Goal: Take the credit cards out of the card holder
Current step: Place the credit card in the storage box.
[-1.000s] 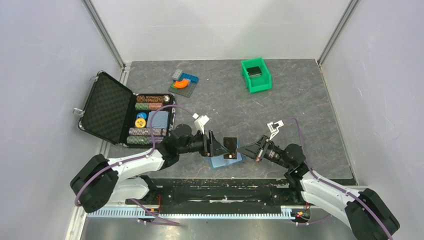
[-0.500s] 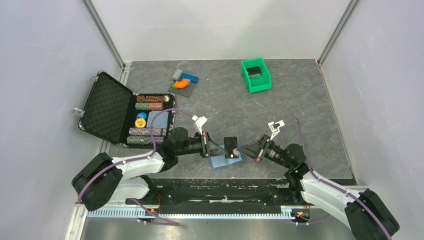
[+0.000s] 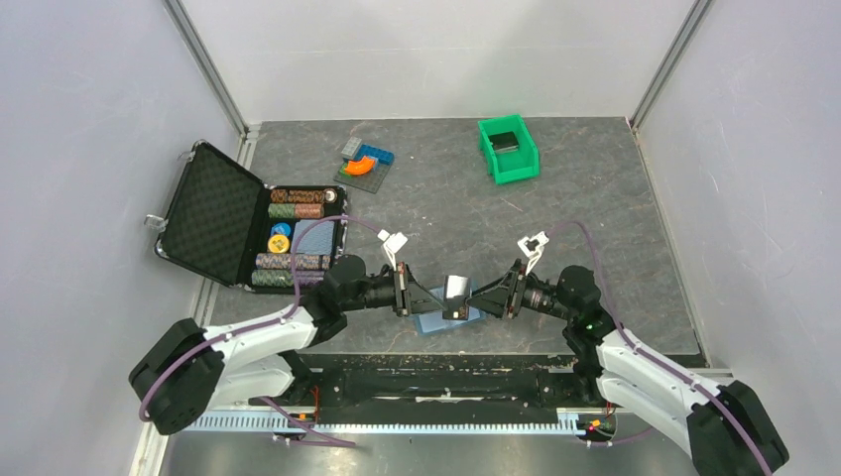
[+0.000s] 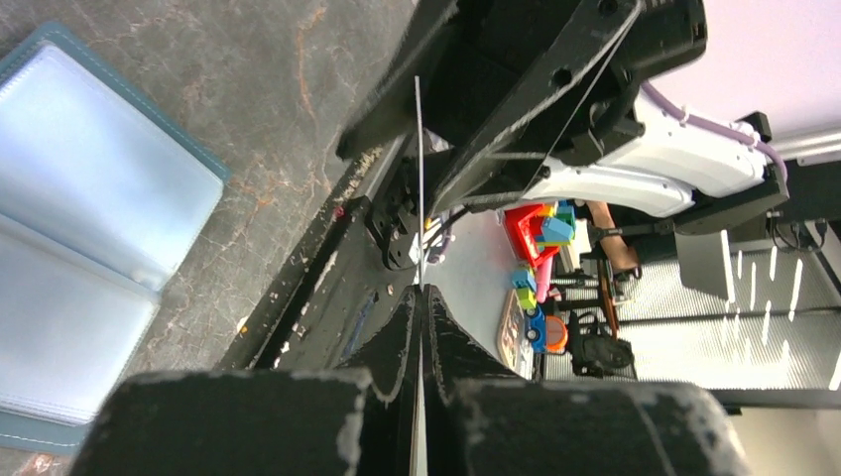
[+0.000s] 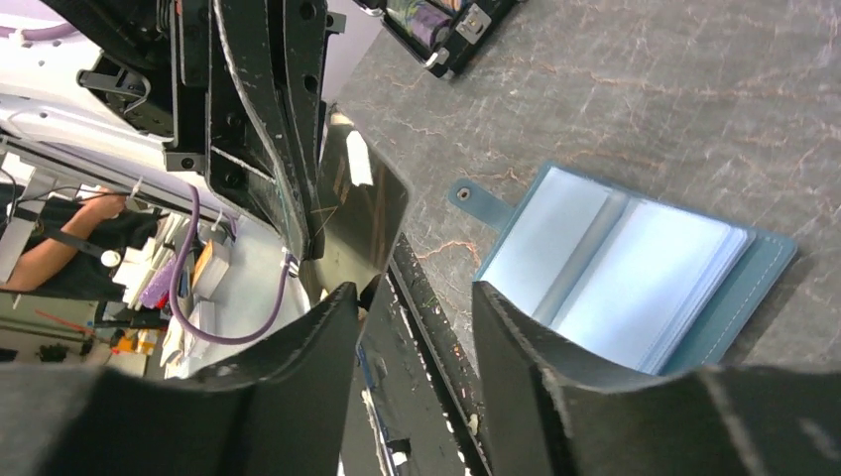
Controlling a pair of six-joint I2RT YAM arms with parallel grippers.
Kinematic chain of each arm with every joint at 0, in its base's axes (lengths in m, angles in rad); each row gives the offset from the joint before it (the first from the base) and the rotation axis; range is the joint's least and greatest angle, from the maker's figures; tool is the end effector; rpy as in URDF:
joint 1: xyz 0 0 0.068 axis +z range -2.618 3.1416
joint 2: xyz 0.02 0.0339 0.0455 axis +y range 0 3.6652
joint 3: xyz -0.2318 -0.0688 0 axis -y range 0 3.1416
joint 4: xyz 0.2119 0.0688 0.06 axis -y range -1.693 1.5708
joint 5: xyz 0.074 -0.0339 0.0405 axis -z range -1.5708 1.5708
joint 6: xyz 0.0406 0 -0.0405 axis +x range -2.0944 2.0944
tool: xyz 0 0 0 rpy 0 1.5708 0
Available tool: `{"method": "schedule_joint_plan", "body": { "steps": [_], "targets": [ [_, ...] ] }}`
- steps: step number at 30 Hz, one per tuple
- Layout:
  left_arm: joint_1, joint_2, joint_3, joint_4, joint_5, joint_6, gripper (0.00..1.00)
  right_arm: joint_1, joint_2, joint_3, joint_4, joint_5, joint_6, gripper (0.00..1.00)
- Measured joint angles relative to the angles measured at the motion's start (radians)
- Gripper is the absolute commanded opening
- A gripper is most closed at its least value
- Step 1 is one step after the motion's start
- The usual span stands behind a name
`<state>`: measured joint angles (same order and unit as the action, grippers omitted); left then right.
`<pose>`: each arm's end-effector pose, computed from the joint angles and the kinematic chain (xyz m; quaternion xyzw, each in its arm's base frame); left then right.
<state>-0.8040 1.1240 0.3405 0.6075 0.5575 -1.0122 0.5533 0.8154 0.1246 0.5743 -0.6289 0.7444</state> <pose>0.1365 -0.1727 0.1965 0.0992 0.7513 -0.6165 0.2136 0.1310 0.1090 0.1811 -0.1369 0.7268 0.5661 0.3641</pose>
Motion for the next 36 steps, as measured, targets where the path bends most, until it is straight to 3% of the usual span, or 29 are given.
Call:
{"method": "schedule_joint_plan", "body": {
  "steps": [7, 11, 27, 33, 36],
  "targets": [
    [0.000, -0.079, 0.014, -0.113, 0.089, 0.058, 0.02, -0.079, -0.010, 0.071, -0.079, -0.151, -0.108, 0.60],
    [0.000, -0.085, 0.063, -0.225, 0.156, 0.111, 0.02, -0.100, 0.005, 0.076, -0.036, -0.243, -0.093, 0.60],
    [0.000, -0.111, 0.114, -0.390, 0.214, 0.196, 0.02, -0.102, 0.077, 0.076, 0.200, -0.409, 0.060, 0.26],
    [0.000, -0.105, 0.124, -0.393, 0.231, 0.207, 0.02, -0.102, 0.114, 0.076, 0.238, -0.410, 0.089, 0.29],
    [0.000, -0.103, 0.126, -0.393, 0.232, 0.220, 0.02, -0.102, 0.127, 0.076, 0.245, -0.410, 0.094, 0.20]
  ]
}}
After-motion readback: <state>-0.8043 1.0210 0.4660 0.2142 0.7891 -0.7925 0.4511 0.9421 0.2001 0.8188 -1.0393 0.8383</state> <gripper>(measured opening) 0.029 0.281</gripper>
